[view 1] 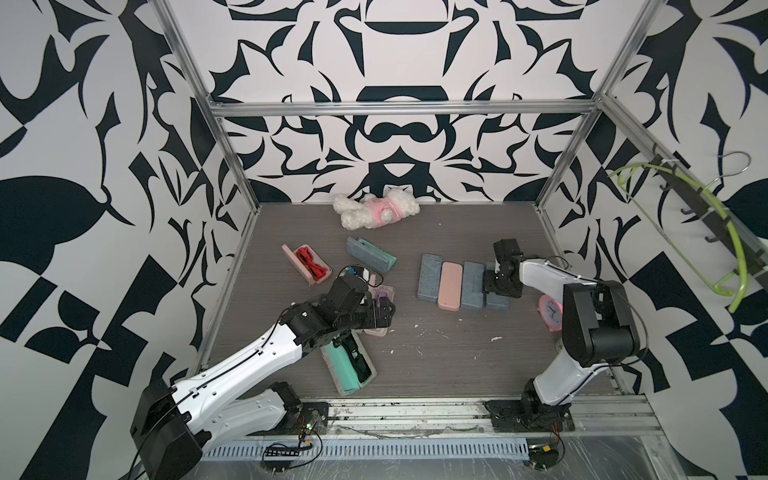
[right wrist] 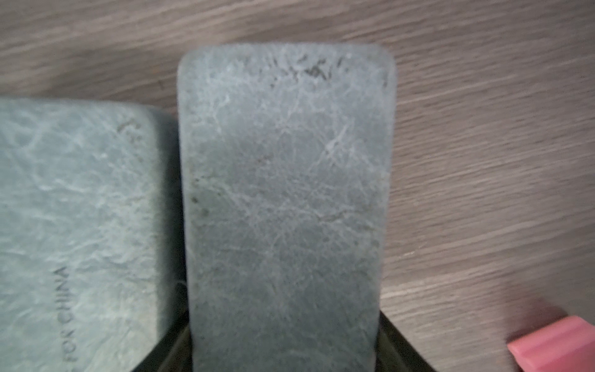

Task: Close the glasses case
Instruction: Place the glasses case at the center of the board.

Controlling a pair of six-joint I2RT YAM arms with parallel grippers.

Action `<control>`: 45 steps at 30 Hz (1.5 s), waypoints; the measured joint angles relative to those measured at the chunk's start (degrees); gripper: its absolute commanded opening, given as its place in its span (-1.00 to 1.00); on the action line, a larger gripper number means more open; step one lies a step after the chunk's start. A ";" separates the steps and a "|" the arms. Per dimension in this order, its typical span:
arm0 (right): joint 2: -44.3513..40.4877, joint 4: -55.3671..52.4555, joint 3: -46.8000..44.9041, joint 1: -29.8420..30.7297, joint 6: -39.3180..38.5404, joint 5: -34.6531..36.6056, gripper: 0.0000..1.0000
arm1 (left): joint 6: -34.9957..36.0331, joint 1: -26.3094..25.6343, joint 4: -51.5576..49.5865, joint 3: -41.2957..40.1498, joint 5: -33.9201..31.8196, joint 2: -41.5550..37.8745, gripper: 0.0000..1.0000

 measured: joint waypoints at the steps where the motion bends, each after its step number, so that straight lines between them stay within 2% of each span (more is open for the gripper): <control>1: -0.02 -0.13 0.00 -0.07 0.02 -0.55 0.30 | -0.02 0.00 -0.17 0.00 0.00 0.00 0.99; 5: -1.22 -0.42 -0.31 -1.18 0.22 -3.80 0.42 | -0.04 0.00 -1.01 0.00 0.02 -0.02 0.99; 13: -5.66 -0.39 -0.83 -2.97 0.26 -8.85 0.53 | -0.02 0.00 -1.64 0.00 0.04 -0.07 0.99; 19: -5.92 -0.35 -0.85 -3.43 -0.09 -11.02 0.55 | -0.02 0.00 -1.97 0.00 0.11 -0.07 0.99; 24: -6.12 -0.35 -1.14 -4.57 0.22 -12.44 0.45 | -0.02 0.00 -2.12 0.00 0.15 -0.17 0.99; 30: -7.96 -0.57 -1.68 -10.14 1.84 -17.88 0.35 | 0.00 0.11 -2.38 0.00 0.46 -0.81 0.99; 39: -17.62 0.55 -7.89 -10.75 3.54 -30.25 0.59 | -0.57 1.75 -6.47 0.02 3.80 -4.26 0.99; 45: -25.24 1.99 -13.38 -6.25 5.57 -34.95 0.83 | -0.48 5.70 -10.49 0.02 5.29 -5.20 0.99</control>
